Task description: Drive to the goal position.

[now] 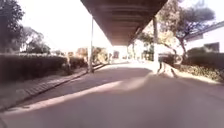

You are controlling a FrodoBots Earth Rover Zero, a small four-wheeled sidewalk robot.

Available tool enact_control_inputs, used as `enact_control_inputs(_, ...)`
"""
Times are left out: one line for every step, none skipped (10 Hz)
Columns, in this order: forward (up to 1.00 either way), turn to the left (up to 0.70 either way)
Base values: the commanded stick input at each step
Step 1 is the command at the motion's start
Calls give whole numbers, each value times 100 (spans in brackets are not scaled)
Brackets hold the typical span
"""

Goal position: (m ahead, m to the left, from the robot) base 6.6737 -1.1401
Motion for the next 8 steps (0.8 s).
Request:
enact_control_inputs(70,0)
enact_control_inputs(70,0)
enact_control_inputs(70,0)
enact_control_inputs(70,0)
enact_control_inputs(70,0)
enact_control_inputs(70,0)
enact_control_inputs(70,0)
enact_control_inputs(70,0)
